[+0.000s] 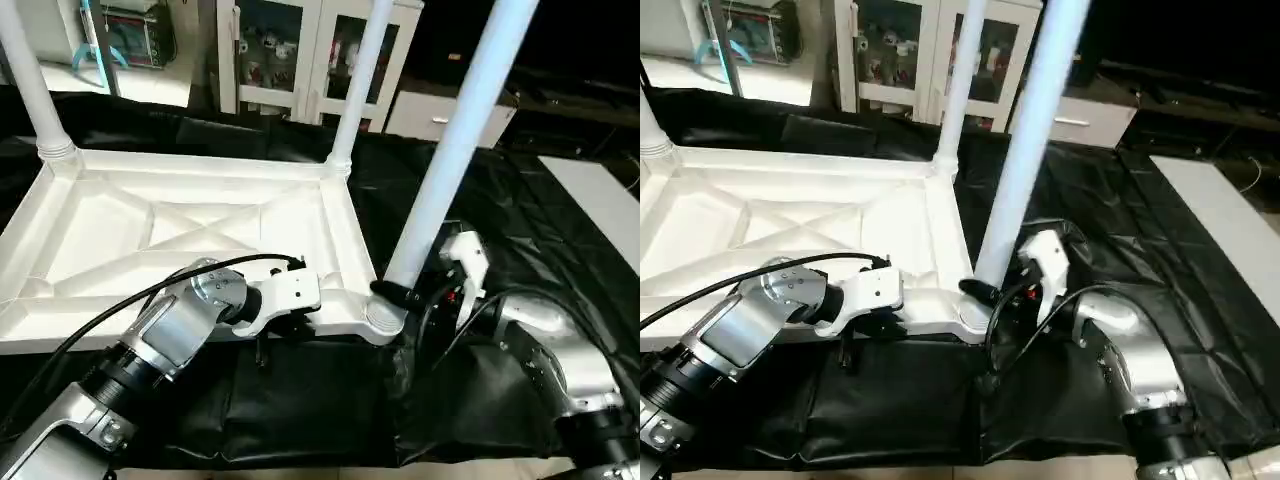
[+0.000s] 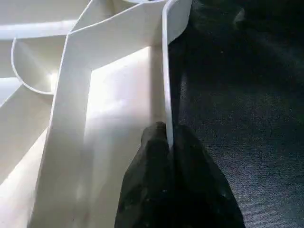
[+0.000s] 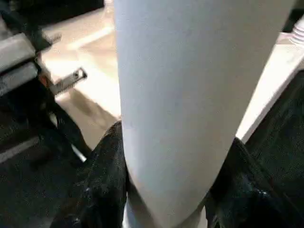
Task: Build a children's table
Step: Rotate table base
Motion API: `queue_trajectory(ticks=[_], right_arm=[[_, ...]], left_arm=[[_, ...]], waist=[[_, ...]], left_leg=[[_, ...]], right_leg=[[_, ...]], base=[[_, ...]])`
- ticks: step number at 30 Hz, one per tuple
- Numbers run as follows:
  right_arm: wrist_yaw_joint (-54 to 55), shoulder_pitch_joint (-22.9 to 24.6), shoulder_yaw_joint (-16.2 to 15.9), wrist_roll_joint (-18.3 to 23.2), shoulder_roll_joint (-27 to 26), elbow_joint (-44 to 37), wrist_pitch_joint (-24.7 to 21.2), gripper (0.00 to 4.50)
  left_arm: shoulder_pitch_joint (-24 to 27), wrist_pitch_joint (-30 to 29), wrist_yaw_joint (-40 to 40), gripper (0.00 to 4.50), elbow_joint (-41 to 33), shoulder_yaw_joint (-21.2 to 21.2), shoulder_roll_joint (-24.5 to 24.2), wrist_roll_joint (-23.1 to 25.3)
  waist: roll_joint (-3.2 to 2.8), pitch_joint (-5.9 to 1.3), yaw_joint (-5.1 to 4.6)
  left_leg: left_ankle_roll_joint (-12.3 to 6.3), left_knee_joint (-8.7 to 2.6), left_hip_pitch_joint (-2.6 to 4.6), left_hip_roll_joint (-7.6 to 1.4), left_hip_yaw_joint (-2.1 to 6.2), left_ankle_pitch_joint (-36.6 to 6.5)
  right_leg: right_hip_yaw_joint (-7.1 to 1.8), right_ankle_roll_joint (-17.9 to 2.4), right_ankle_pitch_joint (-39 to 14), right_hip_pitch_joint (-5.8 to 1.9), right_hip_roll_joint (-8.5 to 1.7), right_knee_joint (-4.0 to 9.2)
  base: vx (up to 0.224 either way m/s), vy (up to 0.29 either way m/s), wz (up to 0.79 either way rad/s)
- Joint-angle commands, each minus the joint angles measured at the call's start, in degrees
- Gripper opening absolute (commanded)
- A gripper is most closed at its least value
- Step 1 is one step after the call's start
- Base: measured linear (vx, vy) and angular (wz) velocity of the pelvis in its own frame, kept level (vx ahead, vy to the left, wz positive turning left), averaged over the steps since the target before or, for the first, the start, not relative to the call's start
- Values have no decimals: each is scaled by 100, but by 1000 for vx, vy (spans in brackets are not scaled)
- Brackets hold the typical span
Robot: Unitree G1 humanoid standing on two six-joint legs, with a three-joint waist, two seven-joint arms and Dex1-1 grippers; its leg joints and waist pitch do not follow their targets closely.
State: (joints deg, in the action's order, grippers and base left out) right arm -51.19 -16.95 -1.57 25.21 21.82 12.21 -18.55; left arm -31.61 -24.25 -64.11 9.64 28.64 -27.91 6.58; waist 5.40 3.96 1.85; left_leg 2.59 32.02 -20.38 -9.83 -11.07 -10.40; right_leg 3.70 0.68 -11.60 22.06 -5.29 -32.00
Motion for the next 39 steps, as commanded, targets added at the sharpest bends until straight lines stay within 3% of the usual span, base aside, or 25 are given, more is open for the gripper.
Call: queue_trajectory(ticks=[1,2,4,5,7,8,12,15,16,18,19,20,21,22,24,26,28,29,31,32,33,34,35,39], right_arm=[[-14,-24,300,311,194,-227,-334,184],[-108,-86,414,496,298,-417,-475,184],[-231,-171,561,726,456,-655,-668,184],[-428,-256,683,958,638,-840,-896,184],[-682,-382,784,1160,903,-1001,-1153,184],[-728,-433,793,1169,985,-1047,-1179,184],[-722,-702,934,1339,1134,-1100,-1399,184],[-760,-910,1052,1624,1260,-1145,-1724,184],[-832,-943,1006,1626,1350,-1161,-1832,184],[-927,-985,873,1525,1497,-1162,-1952,184],[-927,-985,873,1525,1497,-1162,-1952,184],[-967,-1096,672,1294,1559,-1104,-1945,184],[-950,-1148,610,1211,1558,-1076,-1932,184],[-920,-1201,531,1077,1552,-1048,-1852,184],[-772,-1368,422,944,1471,-989,-1799,184],[-686,-1492,399,976,1370,-956,-1816,184],[-656,-1565,358,1027,1304,-956,-1840,184],[-658,-1600,321,1059,1262,-975,-1869,184],[-752,-1632,211,1091,1188,-1039,-1944,184],[-808,-1633,156,1087,1171,-1068,-1967,184],[-885,-1643,19,997,1138,-1072,-1966,184],[-898,-1645,-15,970,1132,-1071,-1962,184],[-910,-1664,-119,884,1108,-1060,-1948,184],[-914,-1711,-317,778,1115,-1096,-2011,184]], left_arm=[[-50,160,77,0,-125,-57,43,-57],[-62,185,86,0,-127,-86,35,-66],[-75,224,100,0,-134,-123,26,-79],[-87,277,133,0,-140,-156,25,-77],[-98,343,154,0,-173,-211,39,-111],[-96,366,147,0,-214,-234,41,-135],[-70,428,86,0,-414,-310,-8,-203],[-44,466,50,0,-576,-411,-38,-315],[-48,378,94,28,-658,-572,19,-461],[-49,27,60,57,-815,-917,167,-898],[-49,27,60,57,-815,-917,167,-898],[-139,-388,24,60,-1010,-1633,402,-1736],[-182,-481,24,60,-1055,-1861,468,-1987],[-239,-537,34,89,-1067,-2054,522,-2188],[-458,-543,157,89,-952,-2408,604,-2448],[-653,-526,184,108,-827,-2608,612,-2595],[-864,-606,315,120,-720,-2857,718,-2807],[-1006,-692,475,131,-669,-3032,840,-2969],[-1326,-1000,923,140,-609,-3462,1273,-3511],[-1450,-1147,1090,147,-590,-3623,1457,-3754],[-1646,-1590,1388,158,-562,-3849,1798,-4266],[-1680,-1665,1433,168,-562,-3880,1866,-4364],[-1757,-1872,1549,175,-565,-3918,2052,-4594],[-1816,-1860,1656,203,-488,-3830,2232,-4563]], waist=[[-34,-246,-2],[-61,-287,48],[-66,-273,94],[-57,-242,103],[-49,-256,155],[-90,-267,182],[-79,-329,202],[-87,-403,219],[-78,-396,221],[-76,-391,245],[-85,-383,272],[-95,-385,287],[-89,-370,292],[-87,-349,300],[-66,-344,283],[-71,-327,282],[-93,-329,292],[-117,-347,307],[-108,-372,328],[-114,-389,359],[-94,-398,371],[-86,-401,384],[-61,-400,393],[-50,-415,418]], left_leg=[[328,-531,90,-427,303,-2955],[204,-489,83,-435,226,-2245],[-77,-441,28,-422,129,-1455],[-171,-427,25,-409,101,-1496],[-185,-380,13,-406,94,-1510],[-190,-371,18,-408,89,-1347],[-287,-314,1,-377,58,-693],[-542,-233,1,-358,47,-16],[-659,-205,-24,-345,29,112],[-662,-186,-47,-338,21,-50],[-608,-193,-37,-352,15,-205],[-501,-193,-15,-372,10,-368],[-417,-191,-37,-359,15,-435],[-280,-206,-28,-361,21,-700],[-128,-203,-34,-347,37,-966],[27,-204,-9,-345,55,-1308],[137,-202,38,-351,64,-1483],[194,-210,45,-365,69,-1481],[227,-211,28,-376,81,-1384],[236,-167,50,-354,47,-1322],[207,-166,53,-362,56,-1273],[182,-148,17,-355,51,-1161],[110,-150,-12,-352,56,-1089],[-38,-130,-42,-338,57,-752]], right_leg=[[-269,-743,-2548,-30,-419,421],[-304,-970,-1750,-38,-423,353],[-307,-1145,-1018,-67,-382,276],[-306,-1153,-1330,-38,-369,302],[-337,-1075,-1722,-39,-403,306],[-340,-1085,-1637,-27,-401,280],[-307,-1298,-717,-78,-345,155],[-293,-1605,321,-119,-300,2],[-293,-1690,563,-110,-292,-17],[-299,-1759,409,-126,-324,-21],[-298,-1798,216,-123,-340,3],[-291,-1804,6,-108,-334,4],[-285,-1825,-98,-106,-336,-4],[-278,-1776,-471,-83,-329,56],[-279,-1595,-969,-78,-318,84],[-286,-1257,-1704,-52,-340,156],[-283,-1111,-1993,-14,-340,188],[-279,-1122,-1853,-18,-330,170],[-267,-1192,-1503,-43,-326,124],[-264,-1330,-1241,-30,-321,93],[-261,-1359,-1140,-35,-324,88],[-261,-1475,-933,-64,-330,48],[-260,-1460,-908,-86,-329,53],[-267,-1312,-826,-128,-329,55]], base=[[0,0,0],[0,0,0],[0,0,0],[0,0,0],[0,0,0],[0,0,0],[0,0,0],[0,0,0],[0,0,0],[0,0,0],[0,0,0],[0,0,0],[0,0,0],[0,0,0],[-26,-2,-1],[-51,-5,-1],[0,0,0],[0,0,0],[0,0,0],[0,0,0],[0,0,0],[0,0,0],[0,0,0],[0,0,0]])
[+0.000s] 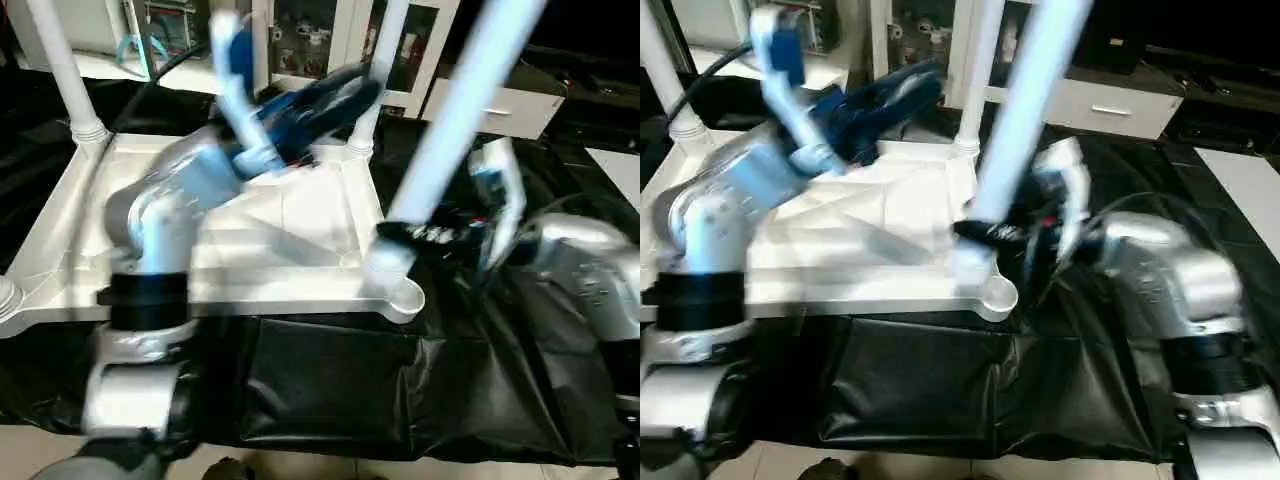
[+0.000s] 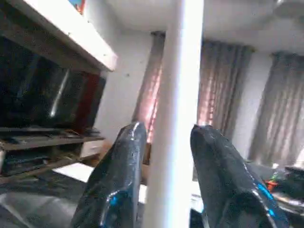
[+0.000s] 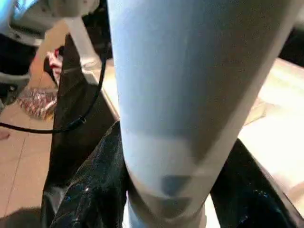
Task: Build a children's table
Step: Rotate table base
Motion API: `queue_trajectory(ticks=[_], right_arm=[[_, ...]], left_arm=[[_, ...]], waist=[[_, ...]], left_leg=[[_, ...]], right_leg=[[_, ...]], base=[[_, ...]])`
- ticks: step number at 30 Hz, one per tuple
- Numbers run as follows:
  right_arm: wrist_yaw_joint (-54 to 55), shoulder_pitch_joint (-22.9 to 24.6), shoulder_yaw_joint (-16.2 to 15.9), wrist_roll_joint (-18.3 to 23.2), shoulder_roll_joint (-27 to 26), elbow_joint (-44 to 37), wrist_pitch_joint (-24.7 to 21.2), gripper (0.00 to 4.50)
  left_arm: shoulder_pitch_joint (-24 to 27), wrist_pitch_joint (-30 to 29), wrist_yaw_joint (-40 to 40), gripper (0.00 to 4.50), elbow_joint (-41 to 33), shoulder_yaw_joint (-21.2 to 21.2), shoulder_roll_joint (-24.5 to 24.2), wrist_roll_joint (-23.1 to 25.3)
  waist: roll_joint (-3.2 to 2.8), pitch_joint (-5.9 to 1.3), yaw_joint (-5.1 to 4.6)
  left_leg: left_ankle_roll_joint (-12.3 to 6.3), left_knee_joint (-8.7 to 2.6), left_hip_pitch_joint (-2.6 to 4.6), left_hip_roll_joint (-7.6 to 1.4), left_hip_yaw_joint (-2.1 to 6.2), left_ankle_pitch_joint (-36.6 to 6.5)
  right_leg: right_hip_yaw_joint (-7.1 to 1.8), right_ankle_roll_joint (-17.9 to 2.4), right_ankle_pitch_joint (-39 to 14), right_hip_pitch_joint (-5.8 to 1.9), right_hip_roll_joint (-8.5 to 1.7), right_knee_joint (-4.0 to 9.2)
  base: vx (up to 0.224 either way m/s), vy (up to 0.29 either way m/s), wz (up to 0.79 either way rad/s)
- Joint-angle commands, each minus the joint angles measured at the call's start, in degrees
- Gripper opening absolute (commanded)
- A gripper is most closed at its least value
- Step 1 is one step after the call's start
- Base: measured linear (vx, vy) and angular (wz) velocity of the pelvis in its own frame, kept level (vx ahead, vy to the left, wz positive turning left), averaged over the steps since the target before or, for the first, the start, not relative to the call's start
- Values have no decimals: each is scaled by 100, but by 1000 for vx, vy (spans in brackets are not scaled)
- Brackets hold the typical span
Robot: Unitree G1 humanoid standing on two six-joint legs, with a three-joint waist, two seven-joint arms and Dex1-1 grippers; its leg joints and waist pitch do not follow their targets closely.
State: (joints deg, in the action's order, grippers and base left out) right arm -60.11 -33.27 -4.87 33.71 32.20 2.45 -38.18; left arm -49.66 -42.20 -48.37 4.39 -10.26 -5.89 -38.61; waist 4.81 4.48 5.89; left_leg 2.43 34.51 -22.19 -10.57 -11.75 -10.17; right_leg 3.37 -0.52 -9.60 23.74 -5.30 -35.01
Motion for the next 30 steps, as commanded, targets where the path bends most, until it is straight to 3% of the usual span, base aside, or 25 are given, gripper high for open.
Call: queue_trajectory(ticks=[1,8,14,18,22,30], right_arm=[[-28,-97,-64,-101,85,-140,-103,184],[-293,-90,-385,-233,326,-232,-260,184],[-378,-80,-623,-429,458,-209,-360,184],[-392,-70,-812,-587,541,-226,-315,184],[-416,-77,-799,-614,513,-254,-296,184],[-375,-116,-734,-641,458,-190,-240,184]], left_arm=[[-34,-81,123,215,89,67,101,-44],[-60,-346,389,268,39,160,203,-170],[5,-252,303,321,-35,494,149,53],[46,-65,369,339,-52,841,86,453],[12,-73,686,343,76,879,137,532],[-103,-174,932,268,236,583,174,381]], waist=[[24,-474,14],[27,-488,49],[32,-486,65],[34,-484,67],[38,-491,65],[40,-492,71]], left_leg=[[-58,-368,132,-257,118,-709],[-106,-346,148,-278,116,-531],[-59,-343,157,-283,120,-581],[-44,-342,155,-289,125,-626],[-8,-336,150,-292,132,-652],[15,-325,144,-277,130,-698]], right_leg=[[-236,-1155,-995,-304,-327,357],[-222,-1222,-785,-319,-326,320],[-221,-1147,-928,-315,-326,327],[-224,-1095,-988,-316,-332,335],[-221,-1097,-976,-322,-335,324],[-214,-1106,-1066,-320,-333,330]], base=[[0,0,0],[0,0,0],[0,0,0],[0,0,0],[0,0,0],[0,0,0]])
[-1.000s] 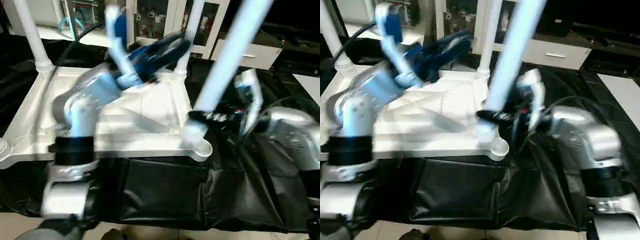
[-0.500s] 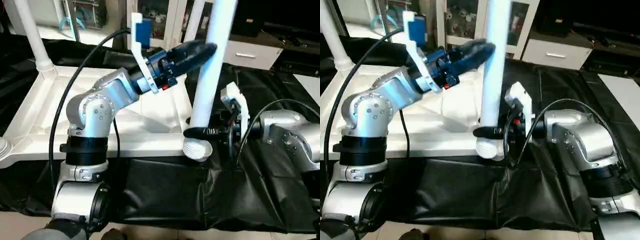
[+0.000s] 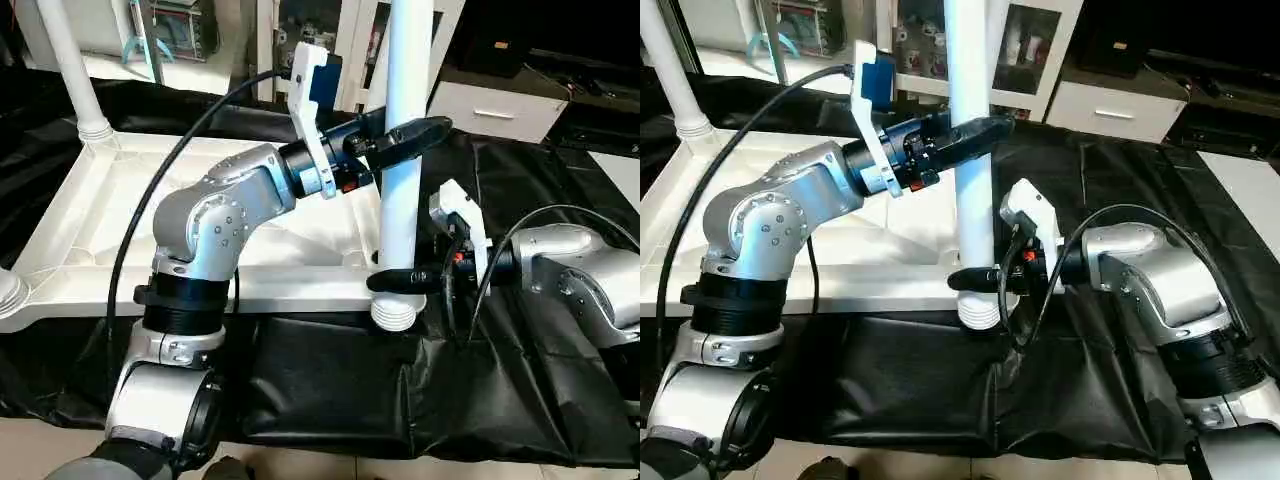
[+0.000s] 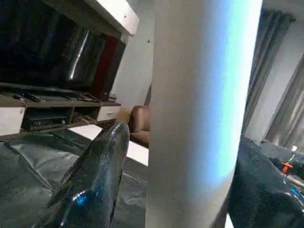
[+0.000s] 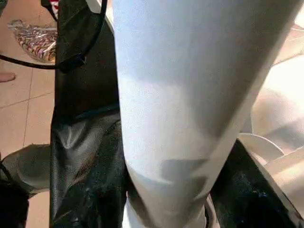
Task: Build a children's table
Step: Rotate table base
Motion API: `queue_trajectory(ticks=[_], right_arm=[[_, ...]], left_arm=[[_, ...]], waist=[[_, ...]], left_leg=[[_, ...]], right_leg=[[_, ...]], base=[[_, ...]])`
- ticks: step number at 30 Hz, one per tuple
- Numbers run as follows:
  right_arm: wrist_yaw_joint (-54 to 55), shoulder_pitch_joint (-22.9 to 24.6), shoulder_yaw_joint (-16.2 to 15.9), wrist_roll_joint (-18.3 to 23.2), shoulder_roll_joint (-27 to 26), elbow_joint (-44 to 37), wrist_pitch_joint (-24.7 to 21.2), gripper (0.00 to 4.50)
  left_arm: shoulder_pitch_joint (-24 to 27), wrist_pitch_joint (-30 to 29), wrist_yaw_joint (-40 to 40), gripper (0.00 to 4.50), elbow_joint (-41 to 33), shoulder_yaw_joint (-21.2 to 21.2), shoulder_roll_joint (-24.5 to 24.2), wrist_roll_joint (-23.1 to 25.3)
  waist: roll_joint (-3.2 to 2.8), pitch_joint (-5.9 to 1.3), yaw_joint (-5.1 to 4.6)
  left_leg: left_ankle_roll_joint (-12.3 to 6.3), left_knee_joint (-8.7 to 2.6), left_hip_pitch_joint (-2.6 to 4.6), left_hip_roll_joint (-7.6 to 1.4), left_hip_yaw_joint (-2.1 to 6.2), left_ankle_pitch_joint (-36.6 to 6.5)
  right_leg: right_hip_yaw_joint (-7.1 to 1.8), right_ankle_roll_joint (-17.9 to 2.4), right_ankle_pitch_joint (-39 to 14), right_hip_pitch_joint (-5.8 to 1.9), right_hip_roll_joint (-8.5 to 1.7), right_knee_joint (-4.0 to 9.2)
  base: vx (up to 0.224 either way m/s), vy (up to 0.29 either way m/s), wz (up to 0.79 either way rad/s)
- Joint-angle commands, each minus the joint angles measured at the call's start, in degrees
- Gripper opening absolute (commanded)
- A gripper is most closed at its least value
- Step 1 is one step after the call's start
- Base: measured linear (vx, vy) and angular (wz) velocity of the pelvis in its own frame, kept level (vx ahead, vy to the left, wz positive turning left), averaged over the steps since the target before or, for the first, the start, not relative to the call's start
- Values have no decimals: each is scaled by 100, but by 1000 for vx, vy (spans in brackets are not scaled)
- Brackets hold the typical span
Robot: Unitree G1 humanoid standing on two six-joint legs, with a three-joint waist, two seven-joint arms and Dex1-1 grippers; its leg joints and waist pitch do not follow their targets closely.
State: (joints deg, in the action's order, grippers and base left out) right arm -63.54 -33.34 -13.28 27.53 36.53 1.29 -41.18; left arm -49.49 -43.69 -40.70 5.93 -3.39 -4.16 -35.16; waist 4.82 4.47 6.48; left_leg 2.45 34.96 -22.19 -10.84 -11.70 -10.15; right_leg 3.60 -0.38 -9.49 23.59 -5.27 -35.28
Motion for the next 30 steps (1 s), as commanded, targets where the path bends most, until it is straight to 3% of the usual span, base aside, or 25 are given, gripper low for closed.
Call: queue_trajectory(ticks=[1,11,19,22,25,30], right_arm=[[-22,-116,111,-31,12,-52,77,184],[80,-127,180,-67,-92,-13,143,184],[225,-150,315,-51,-222,7,215,184],[300,-153,422,-7,-280,16,158,254],[356,-139,487,28,-309,1,113,273],[441,-139,798,331,-434,-69,-112,305]], left_arm=[[-119,-63,200,264,91,-128,-2,16],[-120,-304,460,187,21,-319,22,-250],[-306,-331,885,174,241,-558,27,-298],[-413,-328,1077,173,354,-667,39,-291],[-471,-344,1149,172,404,-723,51,-323],[-581,-425,1297,171,526,-815,79,-451]], waist=[[37,-494,10],[34,-500,15],[12,-503,21],[0,-501,19],[-22,-503,14],[-29,-514,25]], left_leg=[[13,-369,148,-253,126,-696],[-20,-355,147,-246,121,-650],[31,-358,157,-242,127,-679],[55,-358,158,-240,131,-743],[125,-366,163,-240,145,-820],[87,-362,170,-237,142,-749]], right_leg=[[-237,-1123,-1068,-302,-337,354],[-233,-1186,-958,-306,-331,339],[-228,-1182,-908,-307,-324,333],[-224,-1177,-953,-306,-325,342],[-221,-1107,-1040,-315,-324,352],[-217,-1198,-803,-316,-320,329]], base=[[0,0,0],[0,0,0],[0,0,0],[0,0,0],[0,0,0],[0,0,0]])
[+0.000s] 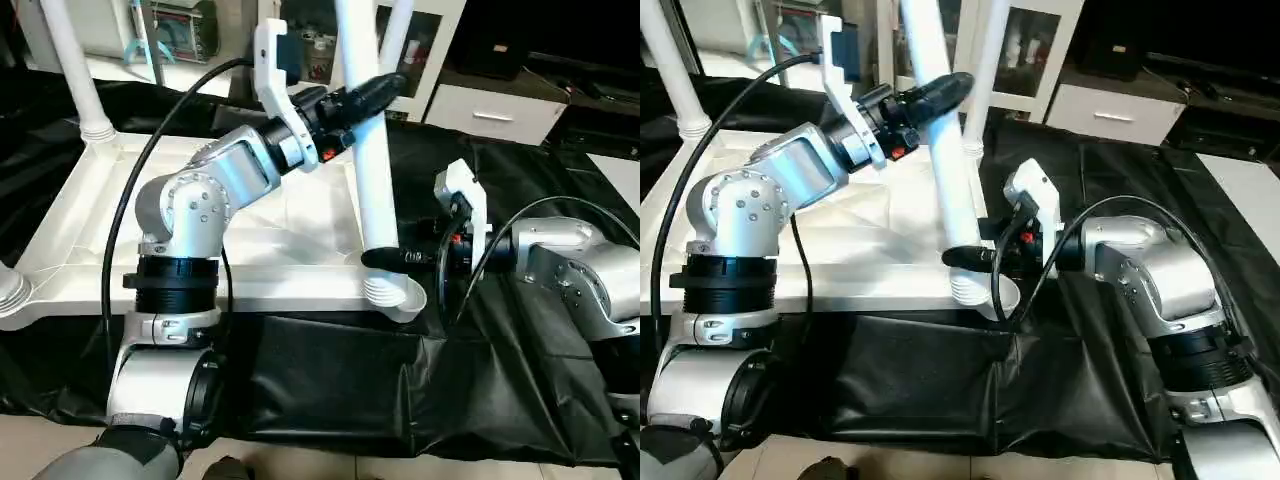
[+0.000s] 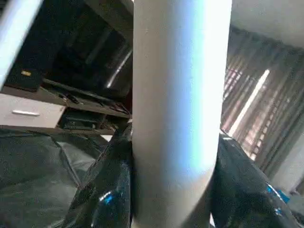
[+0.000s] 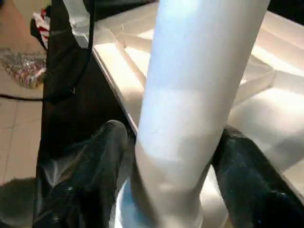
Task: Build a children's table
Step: Rotate table base
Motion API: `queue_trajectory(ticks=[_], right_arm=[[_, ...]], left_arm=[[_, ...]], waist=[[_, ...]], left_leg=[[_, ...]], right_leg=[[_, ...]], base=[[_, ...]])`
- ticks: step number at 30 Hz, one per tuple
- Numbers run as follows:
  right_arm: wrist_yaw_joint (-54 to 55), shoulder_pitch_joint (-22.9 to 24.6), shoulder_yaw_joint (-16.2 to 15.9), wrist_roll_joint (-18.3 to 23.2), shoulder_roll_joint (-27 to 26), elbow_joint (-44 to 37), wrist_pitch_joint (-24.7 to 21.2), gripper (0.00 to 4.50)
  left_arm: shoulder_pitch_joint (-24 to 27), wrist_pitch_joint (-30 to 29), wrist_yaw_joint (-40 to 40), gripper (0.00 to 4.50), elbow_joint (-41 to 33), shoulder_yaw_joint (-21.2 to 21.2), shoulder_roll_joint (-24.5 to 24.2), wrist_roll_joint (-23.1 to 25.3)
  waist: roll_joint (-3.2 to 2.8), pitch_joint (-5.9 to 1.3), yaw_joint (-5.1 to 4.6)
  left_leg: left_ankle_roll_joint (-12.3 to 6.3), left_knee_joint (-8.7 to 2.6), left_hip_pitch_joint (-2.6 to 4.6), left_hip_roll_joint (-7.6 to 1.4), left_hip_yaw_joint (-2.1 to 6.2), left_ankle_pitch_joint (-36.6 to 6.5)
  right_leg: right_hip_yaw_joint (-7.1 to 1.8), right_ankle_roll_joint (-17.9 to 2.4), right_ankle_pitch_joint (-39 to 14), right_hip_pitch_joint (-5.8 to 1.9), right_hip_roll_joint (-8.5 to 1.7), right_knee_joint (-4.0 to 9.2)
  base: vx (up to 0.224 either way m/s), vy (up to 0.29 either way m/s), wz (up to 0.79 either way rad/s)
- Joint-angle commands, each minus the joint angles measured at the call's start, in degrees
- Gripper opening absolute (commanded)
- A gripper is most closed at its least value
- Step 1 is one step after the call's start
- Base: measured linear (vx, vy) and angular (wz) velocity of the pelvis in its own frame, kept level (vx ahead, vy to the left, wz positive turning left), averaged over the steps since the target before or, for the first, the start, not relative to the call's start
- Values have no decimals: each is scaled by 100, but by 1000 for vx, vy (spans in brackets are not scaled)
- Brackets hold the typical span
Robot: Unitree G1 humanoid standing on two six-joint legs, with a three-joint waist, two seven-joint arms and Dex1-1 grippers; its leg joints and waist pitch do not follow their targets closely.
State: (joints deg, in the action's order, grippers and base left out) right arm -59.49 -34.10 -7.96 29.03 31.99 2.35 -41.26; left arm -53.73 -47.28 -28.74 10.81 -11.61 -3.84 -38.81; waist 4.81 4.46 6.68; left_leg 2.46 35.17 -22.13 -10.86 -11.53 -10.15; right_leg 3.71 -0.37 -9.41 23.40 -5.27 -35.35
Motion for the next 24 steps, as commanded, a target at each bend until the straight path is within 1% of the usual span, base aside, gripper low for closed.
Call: queue_trajectory(ticks=[1,2,3,5,6,9,11,16,17,19,20,24], right_arm=[[37,-80,418,357,-19,-192,-204,324],[37,-80,418,357,-19,-192,-204,324],[39,-86,483,438,-32,-201,-242,335],[138,-163,787,710,-80,-149,-467,343],[169,-191,887,791,-85,-121,-552,361],[261,-212,1000,820,-72,-79,-656,373],[371,-231,1032,765,-77,-22,-686,398],[570,-247,1017,752,-143,-10,-786,405],[619,-238,987,761,-183,-48,-845,405],[797,-246,916,774,-261,-60,-1132,405],[932,-269,896,747,-335,-10,-1246,405],[1129,-327,816,705,-457,141,-1416,405]], left_arm=[[-182,-92,150,171,80,-11,44,-89],[-182,-92,150,171,80,-11,44,-89],[-197,-111,195,171,102,-30,50,-101],[-254,-233,497,171,258,-129,74,-59],[-270,-272,603,171,320,-167,84,-44],[-304,-323,841,171,448,-277,112,-19],[-321,-314,957,171,512,-322,115,11],[-348,-303,1061,171,550,-368,119,-33],[-352,-317,1077,171,545,-367,116,-46],[-355,-322,1105,171,536,-365,114,-46],[-356,-328,1106,171,527,-359,113,-55],[-358,-345,1070,171,486,-315,117,-37]], waist=[[-25,-513,10],[-26,-515,22],[-27,-512,21],[-21,-512,17],[-22,-511,24],[-20,-513,17],[-17,-510,13],[-10,-518,15],[-20,-517,17],[-12,-517,14],[-18,-515,17],[-21,-513,14]], left_leg=[[77,-379,164,-231,120,-753],[73,-380,168,-235,124,-753],[80,-382,163,-239,125,-760],[70,-375,158,-226,121,-775],[66,-375,158,-225,123,-778],[96,-373,154,-221,128,-790],[144,-380,154,-227,135,-789],[156,-376,150,-222,132,-730],[153,-379,156,-225,134,-706],[156,-382,155,-222,134,-676],[169,-382,160,-224,131,-709],[255,-391,162,-223,134,-764]], right_leg=[[-227,-1217,-800,-294,-314,334],[-223,-1230,-802,-299,-321,333],[-224,-1234,-805,-301,-325,333],[-224,-1243,-802,-306,-319,330],[-222,-1233,-834,-304,-321,338],[-216,-1153,-964,-306,-318,354],[-214,-1100,-1021,-302,-322,363],[-214,-1104,-944,-305,-328,355],[-213,-1120,-904,-297,-324,350],[-210,-1129,-897,-298,-322,346],[-213,-1123,-935,-293,-328,354],[-213,-1073,-1030,-289,-334,361]], base=[[0,0,0],[0,0,0],[0,0,0],[0,0,0],[0,0,0],[0,0,0],[0,0,0],[0,0,0],[0,0,0],[0,0,0],[0,0,0],[0,0,0]])
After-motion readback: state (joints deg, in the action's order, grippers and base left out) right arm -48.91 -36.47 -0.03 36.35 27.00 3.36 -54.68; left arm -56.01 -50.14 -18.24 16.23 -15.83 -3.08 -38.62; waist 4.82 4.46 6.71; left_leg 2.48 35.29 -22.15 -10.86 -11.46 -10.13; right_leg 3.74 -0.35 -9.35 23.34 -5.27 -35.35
